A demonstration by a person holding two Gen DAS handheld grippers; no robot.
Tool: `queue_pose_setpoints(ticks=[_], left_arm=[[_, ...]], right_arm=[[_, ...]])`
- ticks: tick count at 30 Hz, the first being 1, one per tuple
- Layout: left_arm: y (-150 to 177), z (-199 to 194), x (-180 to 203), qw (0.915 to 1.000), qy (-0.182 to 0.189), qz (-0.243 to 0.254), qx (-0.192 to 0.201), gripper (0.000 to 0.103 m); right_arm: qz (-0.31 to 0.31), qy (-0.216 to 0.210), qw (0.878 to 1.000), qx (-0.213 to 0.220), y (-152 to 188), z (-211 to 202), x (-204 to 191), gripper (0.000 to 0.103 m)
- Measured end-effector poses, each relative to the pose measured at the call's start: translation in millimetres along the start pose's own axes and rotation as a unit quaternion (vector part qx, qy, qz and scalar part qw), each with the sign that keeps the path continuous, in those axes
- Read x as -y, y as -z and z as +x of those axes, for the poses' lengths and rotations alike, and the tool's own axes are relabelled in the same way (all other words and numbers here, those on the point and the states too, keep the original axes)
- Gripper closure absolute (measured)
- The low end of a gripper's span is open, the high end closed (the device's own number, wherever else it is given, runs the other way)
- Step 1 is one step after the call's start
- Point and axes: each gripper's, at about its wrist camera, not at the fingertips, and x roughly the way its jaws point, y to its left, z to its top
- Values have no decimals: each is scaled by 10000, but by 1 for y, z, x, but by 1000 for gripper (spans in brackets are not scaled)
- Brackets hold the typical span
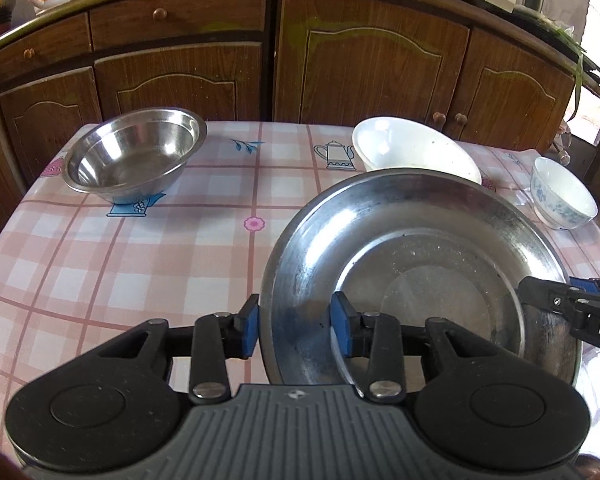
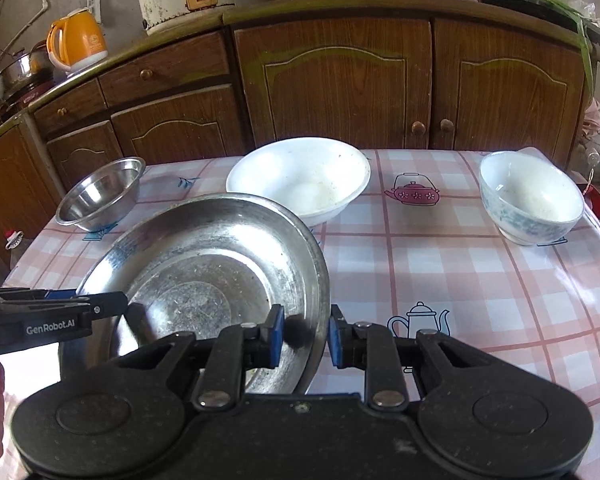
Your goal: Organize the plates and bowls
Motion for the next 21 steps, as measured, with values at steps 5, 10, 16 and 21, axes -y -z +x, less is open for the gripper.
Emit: queue_pose_setpoints(ticks=[5,10,16,21], left_arm=[[-6,-21,4,9999,-36,6,138,66],[-8,-45,9,9995,-79,77,288,66],[-7,-69,12,9988,-146,131,458,66],[-5,-82,13,9983,-192,135,533,66]], right_arm=[[-38,-13,9999,150,-6,-21,-4,74],[-40,-29,9995,311,-9,-44,-7,74],[-6,-69,9989,457,-11,-67,-10,74],[-28,-72,9985,544,-11,-82,-14,74]])
